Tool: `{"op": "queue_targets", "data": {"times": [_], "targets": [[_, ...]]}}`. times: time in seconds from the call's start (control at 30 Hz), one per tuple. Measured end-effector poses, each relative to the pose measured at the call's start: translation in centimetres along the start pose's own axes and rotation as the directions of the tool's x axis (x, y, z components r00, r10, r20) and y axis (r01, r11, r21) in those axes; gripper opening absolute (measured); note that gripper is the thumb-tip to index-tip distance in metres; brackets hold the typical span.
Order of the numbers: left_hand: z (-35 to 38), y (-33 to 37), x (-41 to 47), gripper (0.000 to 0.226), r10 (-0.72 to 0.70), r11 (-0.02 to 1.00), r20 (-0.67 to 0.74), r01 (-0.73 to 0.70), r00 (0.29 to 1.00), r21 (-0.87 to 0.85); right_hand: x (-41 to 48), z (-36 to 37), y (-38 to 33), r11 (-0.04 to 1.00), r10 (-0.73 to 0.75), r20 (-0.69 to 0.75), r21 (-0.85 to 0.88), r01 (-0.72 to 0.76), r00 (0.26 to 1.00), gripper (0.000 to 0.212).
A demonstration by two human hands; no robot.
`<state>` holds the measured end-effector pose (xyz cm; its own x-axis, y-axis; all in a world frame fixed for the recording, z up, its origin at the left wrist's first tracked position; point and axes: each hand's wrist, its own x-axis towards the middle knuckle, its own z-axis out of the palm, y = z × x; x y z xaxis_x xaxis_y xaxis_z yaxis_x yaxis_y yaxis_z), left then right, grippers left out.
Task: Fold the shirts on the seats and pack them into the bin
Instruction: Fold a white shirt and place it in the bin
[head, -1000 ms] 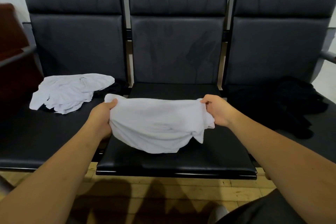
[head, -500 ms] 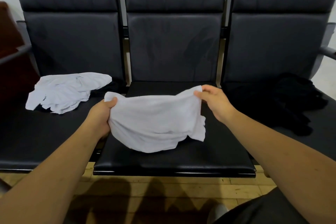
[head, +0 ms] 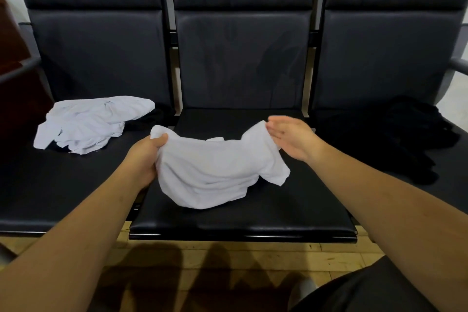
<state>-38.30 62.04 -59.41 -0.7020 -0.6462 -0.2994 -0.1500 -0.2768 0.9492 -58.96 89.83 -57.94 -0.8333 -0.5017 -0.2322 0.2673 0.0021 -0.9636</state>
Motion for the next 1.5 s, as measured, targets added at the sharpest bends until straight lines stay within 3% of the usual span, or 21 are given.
{"op": "queue_targets", "data": {"times": [0.03,0.07,0.17,0.23,0.37,0.43,0.53,0.63,0.67,0.73,0.8,0.87,1.03,1.13,1.2,1.23,1.27,1.33,1.4,1.47,1.5], "targets": [[0.1,-0.1,0.1,0.038,0.001,1.0,0.0,-0.001,1.0,0.009,0.3,0.0,-0.1,1.0,-0.019,-0.021,0.0,0.019,1.0,0.032],[0.3,-0.1,0.1,0.037,0.001,1.0,0.004,-0.001,1.0,0.016,0.2,-0.1,-0.1,0.983,-0.042,-0.055,-0.182,0.031,0.998,0.04],[0.8,-0.2,0.1,0.035,-0.002,1.0,-0.01,0.003,1.0,0.031,-0.7,-0.8,1.4,0.564,0.093,0.022,-0.825,-0.034,0.995,0.048],[1.1,-0.2,0.2,0.035,-0.006,0.999,-0.018,0.006,1.0,0.033,-1.3,-1.0,2.5,0.36,0.245,0.093,-0.933,-0.002,0.965,0.046],[1.5,-0.2,0.0,0.031,-0.016,0.999,-0.014,0.017,1.0,0.039,-1.3,-1.1,3.7,0.244,0.247,0.104,-0.969,0.042,0.963,0.053],[1.7,0.0,-0.2,0.018,-0.02,0.999,-0.012,0.021,1.0,0.032,-1.0,-1.0,4.6,0.281,0.24,0.079,-0.96,0.008,0.968,0.036],[1.9,0.1,-0.5,0.01,-0.028,1.0,-0.008,0.028,1.0,0.005,-1.1,-0.8,5.2,0.579,0.197,0.04,-0.811,-0.083,0.98,0.022],[1.6,0.1,-0.4,0.012,-0.033,0.998,-0.011,0.033,0.999,-0.048,-1.1,-0.4,4.0,0.944,0.208,0.067,-0.275,-0.183,0.976,0.003],[1.4,0.1,-0.4,0.02,-0.044,0.996,-0.013,0.042,0.999,-0.078,-0.9,-0.5,3.4,0.98,0.199,0.097,-0.005,-0.2,0.975,0.011],[1.1,0.3,-0.4,0.044,-0.08,0.984,-0.014,0.077,0.997,-0.159,-0.5,-0.8,2.5,0.899,0.148,0.101,0.401,-0.177,0.984,0.03],[1.1,0.5,-0.5,0.054,-0.075,0.965,-0.008,0.07,0.997,-0.254,-0.3,-0.9,1.9,0.854,0.112,0.032,0.508,-0.113,0.993,0.037],[1.1,1.0,-0.7,0.05,-0.026,0.942,0.02,0.031,0.999,-0.334,-0.2,-0.9,1.6,0.897,0.092,-0.067,0.439,-0.053,0.994,0.034],[1.3,1.8,-1.4,0.044,0.006,0.946,0.111,0.03,0.994,-0.323,-0.2,-1.2,0.0,0.98,0.086,-0.108,-0.168,-0.103,0.99,0.017],[1.5,1.9,-1.6,0.042,-0.039,0.965,0.102,0.064,0.994,-0.255,0.2,-1.4,-0.7,0.983,0.055,0.049,0.173,-0.063,0.997,0.03],[1.5,1.6,-1.6,0.045,-0.076,0.968,0.055,0.087,0.996,-0.234,1.0,-1.3,0.0,0.998,-0.017,0.018,0.059,0.015,1.0,0.04],[1.6,1.4,-1.4,0.045,-0.093,0.969,0.024,0.096,0.995,-0.229,1.2,-1.0,0.4,0.983,-0.046,-0.021,-0.177,0.042,0.999,0.044],[1.5,1.2,-1.3,0.045,-0.107,0.969,-0.005,0.103,0.994,-0.226,1.7,-1.0,1.3,0.904,-0.045,-0.048,-0.427,0.02,0.998,0.07],[1.4,0.7,-1.0,0.045,-0.122,0.971,-0.048,0.109,0.991,-0.215,1.5,-0.3,2.8,0.671,0.048,-0.049,-0.738,-0.069,0.998,0.056],[0.9,0.2,-0.7,0.044,-0.133,0.975,-0.079,0.116,0.988,-0.189,1.7,0.2,4.1,0.56,0.097,-0.055,-0.823,-0.1,0.994,0.055],[0.3,-0.1,-0.2,0.041,-0.164,0.978,-0.084,0.151,0.983,-0.145,2.2,0.9,4.9,0.572,0.049,-0.1,-0.813,-0.11,0.994,0.049],[0.2,-0.3,-0.1,0.039,-0.186,0.976,-0.074,0.176,0.98,-0.125,2.4,1.3,5.2,0.6,0.03,-0.162,-0.786,-0.148,0.986,0.062]]}}
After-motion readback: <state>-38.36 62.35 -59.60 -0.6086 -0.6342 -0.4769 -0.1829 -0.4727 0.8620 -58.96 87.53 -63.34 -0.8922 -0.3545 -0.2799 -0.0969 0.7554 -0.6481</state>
